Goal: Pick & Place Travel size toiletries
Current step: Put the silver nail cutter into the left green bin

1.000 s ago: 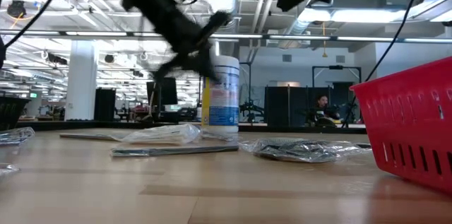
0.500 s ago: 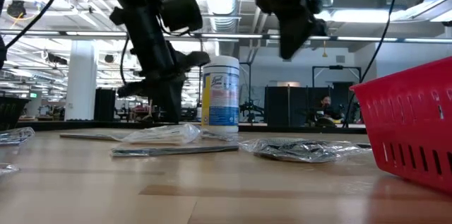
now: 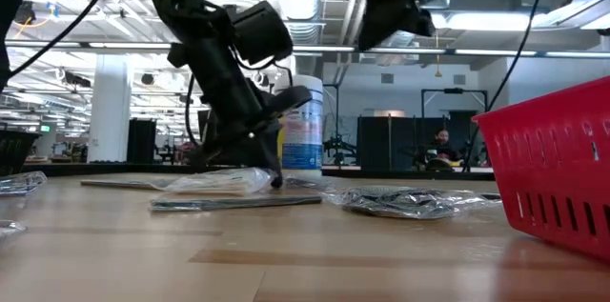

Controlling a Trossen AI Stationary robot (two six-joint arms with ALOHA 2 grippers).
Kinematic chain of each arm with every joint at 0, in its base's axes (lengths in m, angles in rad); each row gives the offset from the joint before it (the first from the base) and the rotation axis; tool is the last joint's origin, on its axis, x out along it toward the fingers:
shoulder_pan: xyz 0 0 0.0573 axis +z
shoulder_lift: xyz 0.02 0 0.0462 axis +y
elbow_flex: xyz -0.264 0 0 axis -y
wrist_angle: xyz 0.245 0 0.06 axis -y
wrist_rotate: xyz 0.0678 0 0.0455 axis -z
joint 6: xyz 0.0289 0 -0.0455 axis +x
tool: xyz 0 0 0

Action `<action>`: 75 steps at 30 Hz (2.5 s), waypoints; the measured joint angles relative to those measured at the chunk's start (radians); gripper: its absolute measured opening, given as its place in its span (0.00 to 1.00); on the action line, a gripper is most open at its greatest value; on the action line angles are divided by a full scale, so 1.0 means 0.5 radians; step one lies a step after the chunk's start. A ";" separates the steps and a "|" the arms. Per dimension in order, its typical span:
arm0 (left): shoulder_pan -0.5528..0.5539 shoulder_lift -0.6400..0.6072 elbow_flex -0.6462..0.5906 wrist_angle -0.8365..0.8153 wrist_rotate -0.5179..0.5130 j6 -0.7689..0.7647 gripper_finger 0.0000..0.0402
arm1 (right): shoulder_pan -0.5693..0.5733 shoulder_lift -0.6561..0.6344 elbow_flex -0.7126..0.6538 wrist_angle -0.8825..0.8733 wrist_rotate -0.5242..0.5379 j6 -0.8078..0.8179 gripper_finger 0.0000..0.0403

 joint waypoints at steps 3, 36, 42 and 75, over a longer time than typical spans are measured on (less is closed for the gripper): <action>-0.018 0.007 -0.003 0.142 0.043 -0.062 0.00 | 0.025 -0.152 -0.235 0.207 0.000 0.138 0.01; -0.145 -0.510 -0.036 0.103 -0.125 0.027 0.00 | 0.010 0.241 -0.703 1.135 -0.063 -0.659 0.61; -0.205 -0.547 -0.037 -0.046 -0.207 0.021 0.00 | -0.002 0.271 -0.787 1.409 0.045 -0.653 0.62; -0.143 -0.788 -0.035 -0.178 -0.320 0.048 0.00 | -0.006 0.637 -0.907 1.689 0.050 -0.362 0.62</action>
